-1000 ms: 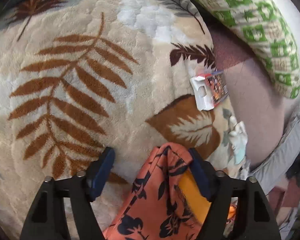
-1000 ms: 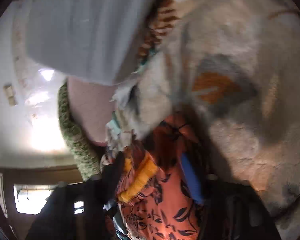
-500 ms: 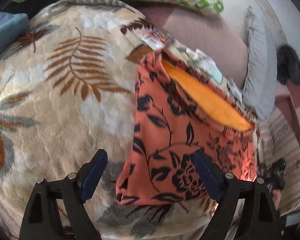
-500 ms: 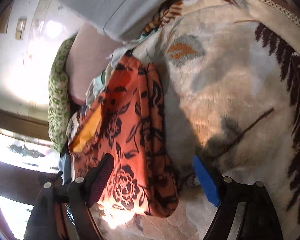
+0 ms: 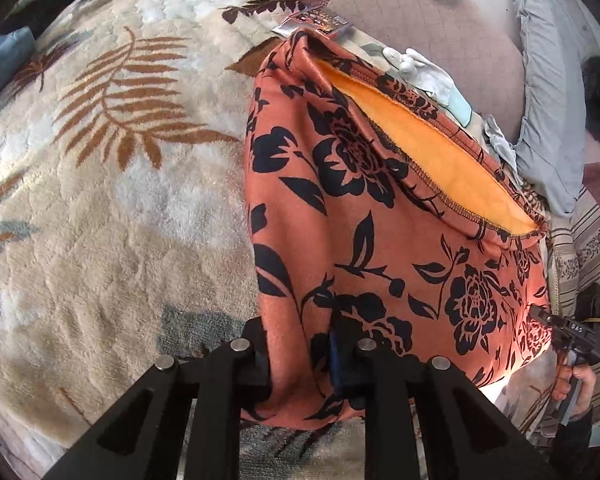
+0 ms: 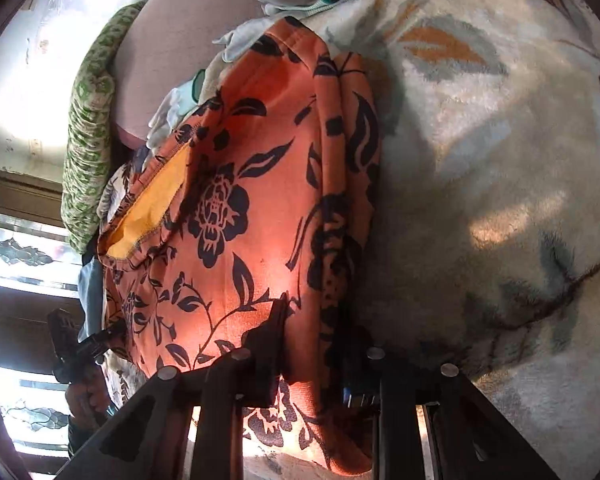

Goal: Fold small clothes

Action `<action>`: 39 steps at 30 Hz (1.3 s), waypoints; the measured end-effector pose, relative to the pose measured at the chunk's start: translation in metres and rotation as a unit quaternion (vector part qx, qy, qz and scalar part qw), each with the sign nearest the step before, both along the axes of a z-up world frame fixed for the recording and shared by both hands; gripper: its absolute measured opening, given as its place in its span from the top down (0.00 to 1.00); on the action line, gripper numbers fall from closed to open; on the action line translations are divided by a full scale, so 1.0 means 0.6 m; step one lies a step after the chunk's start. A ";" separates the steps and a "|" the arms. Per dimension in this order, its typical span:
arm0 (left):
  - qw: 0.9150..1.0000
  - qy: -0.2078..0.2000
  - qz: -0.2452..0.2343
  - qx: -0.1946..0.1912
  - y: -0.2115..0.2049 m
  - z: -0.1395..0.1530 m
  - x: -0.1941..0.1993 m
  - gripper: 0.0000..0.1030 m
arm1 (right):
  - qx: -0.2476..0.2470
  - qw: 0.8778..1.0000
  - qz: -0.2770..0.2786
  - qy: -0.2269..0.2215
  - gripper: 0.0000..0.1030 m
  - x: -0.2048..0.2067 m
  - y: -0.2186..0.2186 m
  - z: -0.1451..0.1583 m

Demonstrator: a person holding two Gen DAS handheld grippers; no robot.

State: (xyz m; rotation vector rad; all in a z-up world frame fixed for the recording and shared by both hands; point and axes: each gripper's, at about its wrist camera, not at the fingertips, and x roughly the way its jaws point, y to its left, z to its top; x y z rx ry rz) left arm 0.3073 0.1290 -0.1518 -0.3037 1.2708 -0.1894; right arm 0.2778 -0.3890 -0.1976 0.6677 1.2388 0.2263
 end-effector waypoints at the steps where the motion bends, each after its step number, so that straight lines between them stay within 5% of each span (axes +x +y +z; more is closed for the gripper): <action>1: 1.000 -0.010 -0.002 0.006 -0.004 0.019 -0.003 0.82 | -0.002 1.000 0.002 0.001 0.80 0.003 0.002 0.010; 9: 0.997 -0.076 -0.003 -0.018 0.015 0.174 -0.124 0.82 | -0.024 0.997 0.044 -0.061 0.84 -0.039 0.022 0.178; 13: 0.996 -0.070 0.009 -0.047 0.041 0.163 -0.250 0.81 | -0.022 0.995 0.064 -0.073 0.84 -0.133 0.026 0.225; 16: 0.999 -0.016 0.010 -0.046 0.049 0.071 -0.334 0.75 | -0.020 0.996 0.073 -0.051 0.82 -0.230 0.018 0.195; 18: 0.999 0.038 0.022 -0.018 0.060 -0.001 -0.371 0.65 | -0.001 0.998 0.060 -0.010 0.79 -0.286 0.007 0.127; 19: 0.999 0.031 0.024 -0.025 0.071 -0.021 -0.379 0.63 | 0.000 0.999 0.051 0.018 0.77 -0.305 0.001 0.084; 21: 0.997 0.015 0.040 -0.059 0.091 -0.011 -0.389 0.59 | -0.010 0.997 0.007 0.070 0.71 -0.332 -0.016 0.015; 22: 0.997 0.017 0.056 -0.051 0.100 0.002 -0.388 0.56 | 0.019 0.999 -0.014 0.049 0.71 -0.342 -0.027 0.012; 26: 0.994 -0.085 0.070 -0.003 0.105 0.096 -0.394 0.40 | -0.001 0.998 -0.057 -0.024 0.70 -0.349 -0.044 0.099; 29: 0.991 -0.129 0.036 -0.021 0.064 0.128 -0.401 0.36 | -0.005 0.997 -0.010 -0.080 0.62 -0.336 0.000 0.173; 31: 0.991 -0.135 -0.007 -0.021 0.020 0.125 -0.402 0.36 | 0.024 0.995 0.049 -0.080 0.30 -0.313 0.059 0.182; 35: 0.989 -0.136 -0.063 0.008 -0.057 0.089 -0.398 0.36 | 0.073 0.983 0.158 -0.054 0.30 -0.262 0.207 0.150; 39: 0.994 -0.097 -0.059 0.008 -0.070 0.038 -0.378 0.36 | 0.117 0.969 0.219 -0.004 0.30 -0.203 0.322 0.076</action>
